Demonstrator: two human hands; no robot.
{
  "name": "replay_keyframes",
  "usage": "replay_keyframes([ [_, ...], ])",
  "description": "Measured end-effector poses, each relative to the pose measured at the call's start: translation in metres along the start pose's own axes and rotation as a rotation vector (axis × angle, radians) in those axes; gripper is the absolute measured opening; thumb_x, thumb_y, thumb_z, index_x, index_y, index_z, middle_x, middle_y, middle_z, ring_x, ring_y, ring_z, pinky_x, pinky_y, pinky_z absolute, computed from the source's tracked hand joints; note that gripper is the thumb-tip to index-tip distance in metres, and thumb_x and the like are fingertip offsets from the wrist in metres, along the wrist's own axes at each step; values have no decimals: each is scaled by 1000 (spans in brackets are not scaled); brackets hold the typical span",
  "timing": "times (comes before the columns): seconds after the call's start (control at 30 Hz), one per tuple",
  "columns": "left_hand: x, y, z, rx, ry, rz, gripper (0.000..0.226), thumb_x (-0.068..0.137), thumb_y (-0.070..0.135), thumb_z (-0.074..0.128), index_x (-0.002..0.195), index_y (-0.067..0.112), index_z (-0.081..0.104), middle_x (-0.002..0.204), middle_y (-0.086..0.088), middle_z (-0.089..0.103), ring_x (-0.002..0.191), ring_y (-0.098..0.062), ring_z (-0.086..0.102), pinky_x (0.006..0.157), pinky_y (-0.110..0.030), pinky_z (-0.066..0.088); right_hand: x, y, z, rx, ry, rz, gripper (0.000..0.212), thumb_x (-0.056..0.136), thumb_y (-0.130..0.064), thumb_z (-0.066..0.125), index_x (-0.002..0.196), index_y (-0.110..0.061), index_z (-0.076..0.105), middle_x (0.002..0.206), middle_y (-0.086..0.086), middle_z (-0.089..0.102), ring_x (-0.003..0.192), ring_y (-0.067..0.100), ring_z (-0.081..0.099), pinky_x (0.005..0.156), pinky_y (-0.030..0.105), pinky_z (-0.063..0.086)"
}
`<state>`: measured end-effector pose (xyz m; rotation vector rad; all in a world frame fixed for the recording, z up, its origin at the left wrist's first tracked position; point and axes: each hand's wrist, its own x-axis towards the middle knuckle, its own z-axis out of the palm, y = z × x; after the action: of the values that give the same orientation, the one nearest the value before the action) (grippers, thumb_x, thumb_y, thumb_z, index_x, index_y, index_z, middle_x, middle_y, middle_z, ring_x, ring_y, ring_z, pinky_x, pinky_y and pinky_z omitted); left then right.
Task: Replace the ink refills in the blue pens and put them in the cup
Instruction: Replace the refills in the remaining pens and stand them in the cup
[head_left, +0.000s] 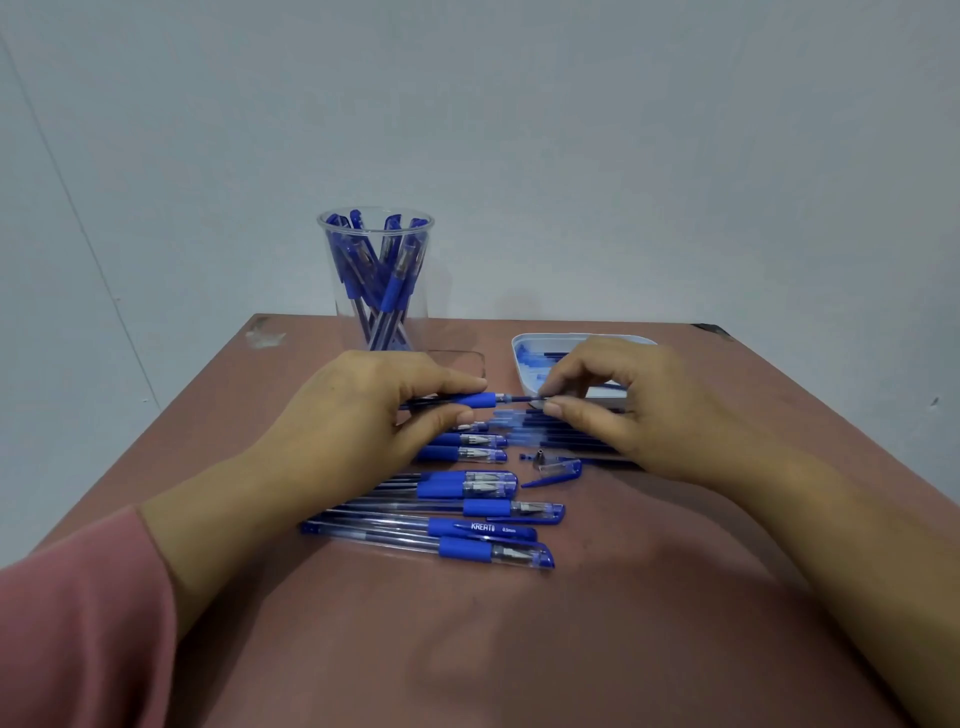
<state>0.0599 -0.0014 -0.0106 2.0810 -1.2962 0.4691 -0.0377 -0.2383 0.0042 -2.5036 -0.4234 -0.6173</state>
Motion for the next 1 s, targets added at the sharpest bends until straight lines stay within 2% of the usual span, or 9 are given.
replay_keyframes([
  [0.1, 0, 0, 1, -3, -12, -4, 35, 83, 50, 56, 113, 38, 69, 90, 22, 68, 82, 2, 62, 70, -22, 52, 2, -2, 6, 4, -51, 12, 24, 91, -20, 64, 99, -43, 66, 90, -18, 64, 90, 4, 61, 79, 12, 44],
  [0.2, 1, -2, 1, 6, 3, -12, 30, 85, 41, 62, 113, 37, 69, 90, 20, 68, 81, 0, 63, 70, -26, 54, 1, 0, 2, -7, -88, 22, 31, 93, -21, 61, 107, -49, 61, 93, -18, 61, 93, 6, 59, 82, 17, 45],
  [0.33, 0, -3, 0, 32, 0, -15, 30, 85, 38, 63, 115, 36, 69, 94, 19, 69, 83, -1, 64, 73, -26, 55, 0, 7, -4, -95, -205, 78, 33, 90, -25, 65, 101, -55, 58, 93, -18, 57, 95, 0, 53, 85, 18, 41],
  [0.47, 0, -2, 0, 30, -1, -13, 30, 85, 39, 63, 114, 36, 69, 94, 20, 69, 83, -1, 63, 73, -25, 55, 2, 2, 0, -154, -342, 105, 21, 89, -26, 66, 103, -42, 70, 90, -17, 52, 96, 1, 43, 84, 16, 35],
  [0.57, 1, -1, 0, 23, -4, -13, 30, 85, 39, 63, 114, 37, 69, 92, 22, 67, 83, -1, 63, 72, -27, 55, 4, -1, 3, -215, -364, 69, 18, 89, -27, 66, 102, -38, 72, 88, -20, 49, 94, 3, 40, 83, 15, 34],
  [0.67, 1, 0, -1, 15, -11, -5, 36, 83, 50, 54, 114, 38, 69, 89, 28, 62, 85, 2, 62, 72, -24, 54, 4, -2, 4, -234, -354, 53, 16, 89, -28, 65, 100, -38, 72, 89, -22, 49, 95, 3, 40, 84, 15, 34],
  [0.83, 1, -1, -1, 28, -6, -11, 29, 85, 35, 66, 114, 37, 69, 88, 27, 63, 83, 1, 63, 72, -27, 55, 3, -5, 1, -163, -319, 66, 20, 91, -28, 63, 108, -37, 69, 96, -19, 57, 100, 1, 43, 87, 14, 35],
  [1.0, 0, 0, -2, 18, -4, -15, 29, 85, 39, 63, 114, 38, 69, 90, 25, 65, 82, 0, 63, 71, -29, 56, 4, -5, 7, -173, -371, 38, 18, 89, -26, 67, 103, -37, 73, 91, -18, 65, 96, 3, 47, 85, 17, 37],
])
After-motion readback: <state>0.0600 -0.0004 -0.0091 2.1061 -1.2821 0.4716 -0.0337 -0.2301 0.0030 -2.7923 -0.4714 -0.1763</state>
